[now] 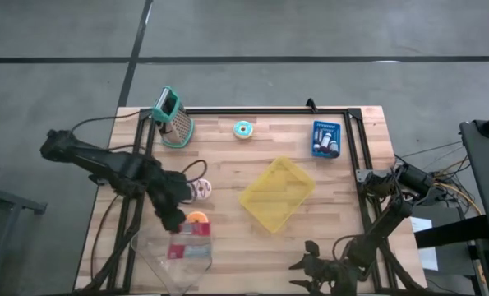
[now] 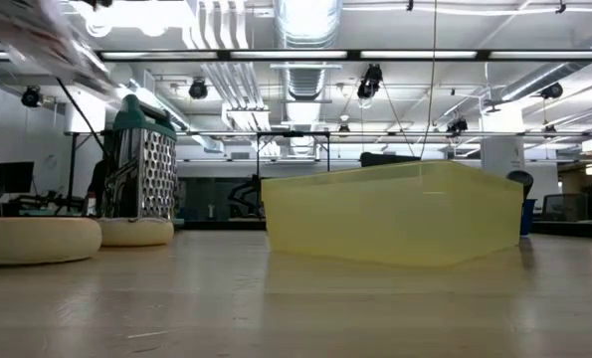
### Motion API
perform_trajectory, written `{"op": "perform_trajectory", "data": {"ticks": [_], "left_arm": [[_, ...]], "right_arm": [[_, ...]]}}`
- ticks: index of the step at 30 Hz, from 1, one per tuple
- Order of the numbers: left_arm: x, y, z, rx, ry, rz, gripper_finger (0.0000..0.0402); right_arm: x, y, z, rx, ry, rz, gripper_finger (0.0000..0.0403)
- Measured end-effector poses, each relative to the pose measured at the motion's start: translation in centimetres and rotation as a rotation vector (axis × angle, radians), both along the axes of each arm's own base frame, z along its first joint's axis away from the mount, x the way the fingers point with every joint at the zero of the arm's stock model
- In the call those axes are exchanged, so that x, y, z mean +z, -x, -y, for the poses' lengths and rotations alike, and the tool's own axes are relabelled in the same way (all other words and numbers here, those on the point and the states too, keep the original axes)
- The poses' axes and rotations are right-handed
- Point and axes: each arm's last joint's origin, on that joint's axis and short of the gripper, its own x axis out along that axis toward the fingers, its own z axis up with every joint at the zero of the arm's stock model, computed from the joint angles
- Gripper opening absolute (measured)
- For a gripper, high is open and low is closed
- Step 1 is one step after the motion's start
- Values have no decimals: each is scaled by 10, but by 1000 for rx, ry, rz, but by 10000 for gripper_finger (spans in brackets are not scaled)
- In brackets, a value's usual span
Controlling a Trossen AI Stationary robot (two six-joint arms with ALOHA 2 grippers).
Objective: Pick & Place Food Item
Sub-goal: Put the red popcorn bag into the transparent bin
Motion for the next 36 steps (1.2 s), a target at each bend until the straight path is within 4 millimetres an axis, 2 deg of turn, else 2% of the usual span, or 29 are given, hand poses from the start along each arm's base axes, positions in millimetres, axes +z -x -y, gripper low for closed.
{"op": "perform_trajectory", "data": {"ticks": [9,14,18,22,31,36], "left_arm": [[25,35,-10,97,95,-9,24],[26,48,-11,109,85,-59,24],[15,53,-9,106,19,-190,23],[-3,49,-5,94,-5,-267,23],[-44,34,9,8,60,-333,23],[-62,32,12,-33,90,-415,23]], "right_arm": [[-2,1,2,5,29,-12,187],[-3,1,2,4,27,-13,187],[-3,1,2,4,27,-12,187],[-3,1,2,4,27,-12,187],[-2,0,2,0,24,-10,187],[-2,0,2,0,21,-8,187]]}}
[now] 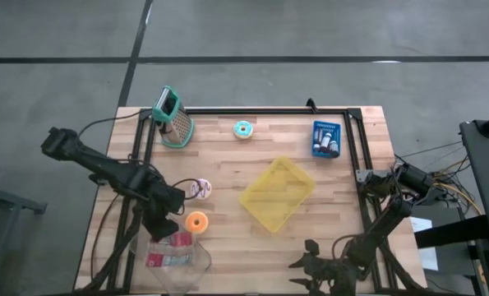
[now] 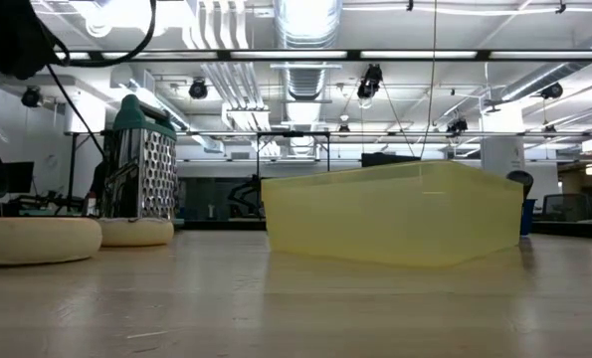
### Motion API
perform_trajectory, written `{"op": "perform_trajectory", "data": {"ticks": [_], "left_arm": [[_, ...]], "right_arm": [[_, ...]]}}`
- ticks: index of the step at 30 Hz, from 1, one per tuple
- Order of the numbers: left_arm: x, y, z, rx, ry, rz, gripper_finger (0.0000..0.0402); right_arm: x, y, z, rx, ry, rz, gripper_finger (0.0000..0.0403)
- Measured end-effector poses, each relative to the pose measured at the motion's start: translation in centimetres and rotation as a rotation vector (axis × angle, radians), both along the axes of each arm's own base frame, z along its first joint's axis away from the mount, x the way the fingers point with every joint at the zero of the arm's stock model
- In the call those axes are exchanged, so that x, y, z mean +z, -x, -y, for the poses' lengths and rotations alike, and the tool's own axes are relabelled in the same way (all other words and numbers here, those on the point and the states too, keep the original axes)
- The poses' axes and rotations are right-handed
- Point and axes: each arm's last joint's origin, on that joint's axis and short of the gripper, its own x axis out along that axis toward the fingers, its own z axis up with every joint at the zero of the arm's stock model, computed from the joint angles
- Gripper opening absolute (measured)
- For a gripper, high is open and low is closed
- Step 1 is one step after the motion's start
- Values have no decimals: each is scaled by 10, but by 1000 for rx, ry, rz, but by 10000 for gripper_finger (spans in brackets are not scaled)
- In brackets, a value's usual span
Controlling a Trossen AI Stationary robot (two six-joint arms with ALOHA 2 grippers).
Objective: Pick & Place Food Item
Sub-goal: Put the red popcorn bag into the transparent bin
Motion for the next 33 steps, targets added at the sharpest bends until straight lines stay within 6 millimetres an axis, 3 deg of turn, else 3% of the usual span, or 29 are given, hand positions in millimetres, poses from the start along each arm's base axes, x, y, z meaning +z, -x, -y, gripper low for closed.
{"op": "perform_trajectory", "data": {"ticks": [12,24,33], "left_arm": [[-9,1,1,-104,40,29,23],[16,-7,4,-162,76,168,23],[6,-5,3,-170,27,168,23]], "right_arm": [[0,0,0,1,-1,1,187],[0,0,-1,1,-2,1,187],[1,0,-1,1,-3,2,187]]}}
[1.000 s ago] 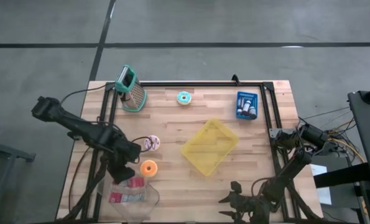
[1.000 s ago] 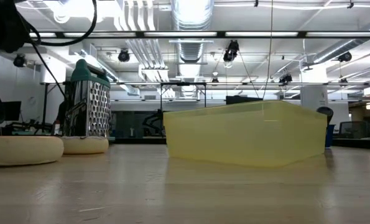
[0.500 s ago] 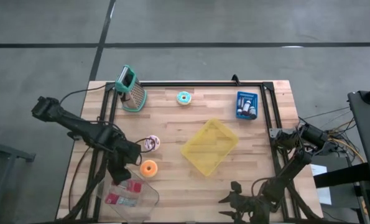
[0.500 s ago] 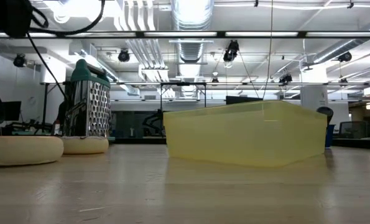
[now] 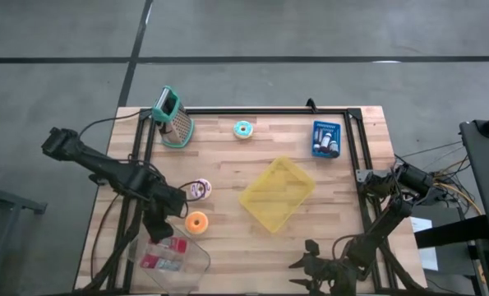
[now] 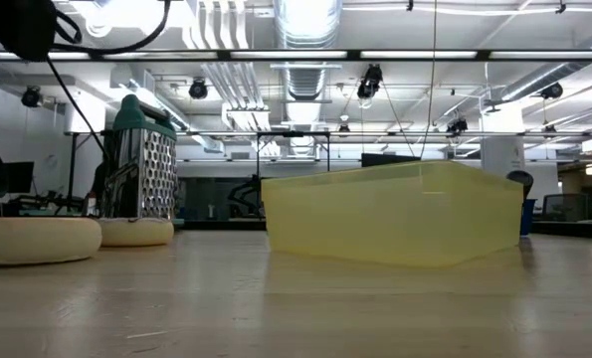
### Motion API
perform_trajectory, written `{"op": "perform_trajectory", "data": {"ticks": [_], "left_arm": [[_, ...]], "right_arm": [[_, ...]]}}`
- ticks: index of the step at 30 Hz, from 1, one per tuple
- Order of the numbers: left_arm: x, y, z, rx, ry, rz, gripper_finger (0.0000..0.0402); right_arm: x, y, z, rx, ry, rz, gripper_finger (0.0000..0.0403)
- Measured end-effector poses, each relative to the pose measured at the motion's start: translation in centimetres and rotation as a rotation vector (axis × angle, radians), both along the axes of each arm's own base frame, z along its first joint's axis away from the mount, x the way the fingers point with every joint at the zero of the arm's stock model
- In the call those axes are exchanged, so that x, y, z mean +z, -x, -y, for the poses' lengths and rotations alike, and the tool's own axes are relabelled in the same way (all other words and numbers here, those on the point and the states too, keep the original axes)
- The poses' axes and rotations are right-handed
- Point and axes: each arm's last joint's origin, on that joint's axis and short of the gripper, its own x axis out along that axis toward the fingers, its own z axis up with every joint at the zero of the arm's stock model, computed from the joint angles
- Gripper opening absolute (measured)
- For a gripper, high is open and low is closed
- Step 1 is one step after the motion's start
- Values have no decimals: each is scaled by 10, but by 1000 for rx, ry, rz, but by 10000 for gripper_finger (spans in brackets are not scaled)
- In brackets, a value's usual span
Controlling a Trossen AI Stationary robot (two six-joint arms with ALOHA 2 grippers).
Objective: Pick & Place Food Item
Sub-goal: Put the red popcorn bag into the transparent bin
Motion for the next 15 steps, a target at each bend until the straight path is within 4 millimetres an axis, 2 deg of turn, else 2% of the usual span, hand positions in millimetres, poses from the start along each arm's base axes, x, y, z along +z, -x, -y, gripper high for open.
{"op": "perform_trajectory", "data": {"ticks": [15], "left_arm": [[-34,10,-8,-19,-166,19,23]], "right_arm": [[0,0,0,0,0,0,187]]}}
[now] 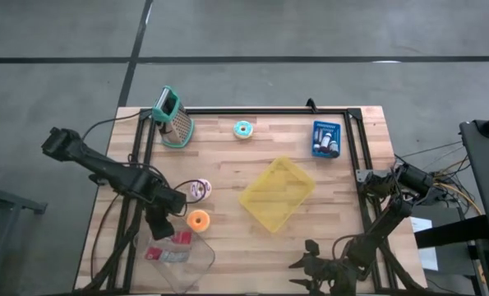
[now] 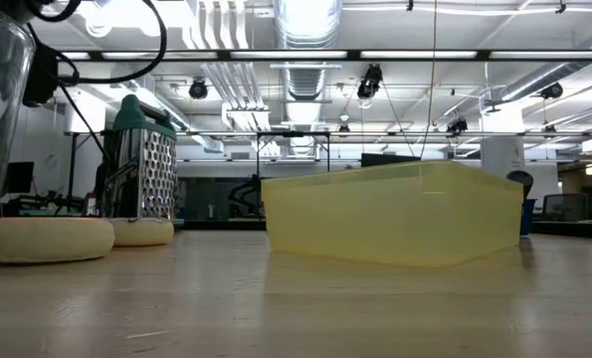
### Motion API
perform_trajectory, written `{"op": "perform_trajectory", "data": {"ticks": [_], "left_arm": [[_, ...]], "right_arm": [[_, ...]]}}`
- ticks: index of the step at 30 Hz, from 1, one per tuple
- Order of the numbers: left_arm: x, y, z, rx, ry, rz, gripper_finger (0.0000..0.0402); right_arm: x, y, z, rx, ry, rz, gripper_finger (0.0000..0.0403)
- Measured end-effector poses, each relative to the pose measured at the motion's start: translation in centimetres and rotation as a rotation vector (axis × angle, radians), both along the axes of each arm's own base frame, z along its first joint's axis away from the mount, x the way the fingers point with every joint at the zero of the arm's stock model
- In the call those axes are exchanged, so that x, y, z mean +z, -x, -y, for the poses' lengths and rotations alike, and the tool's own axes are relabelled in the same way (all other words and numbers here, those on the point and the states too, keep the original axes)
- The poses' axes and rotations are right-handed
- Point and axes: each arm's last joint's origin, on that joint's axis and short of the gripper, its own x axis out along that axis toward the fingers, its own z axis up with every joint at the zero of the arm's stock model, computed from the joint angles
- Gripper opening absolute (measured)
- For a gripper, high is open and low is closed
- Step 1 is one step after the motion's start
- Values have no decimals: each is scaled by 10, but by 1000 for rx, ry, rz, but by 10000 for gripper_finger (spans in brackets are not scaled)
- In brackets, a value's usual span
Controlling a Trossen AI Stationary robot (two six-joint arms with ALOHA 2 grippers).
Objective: Pick & Place Food Item
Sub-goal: Put the red popcorn bag into the transparent bin
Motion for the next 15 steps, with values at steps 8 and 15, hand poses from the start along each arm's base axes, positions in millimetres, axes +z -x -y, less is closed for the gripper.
{"op": "perform_trajectory", "data": {"ticks": [8,15], "left_arm": [[-18,8,-4,6,-27,-54,35],[-20,9,-4,16,-50,-50,39]], "right_arm": [[0,0,0,0,0,0,187],[0,0,0,0,0,0,187]]}}
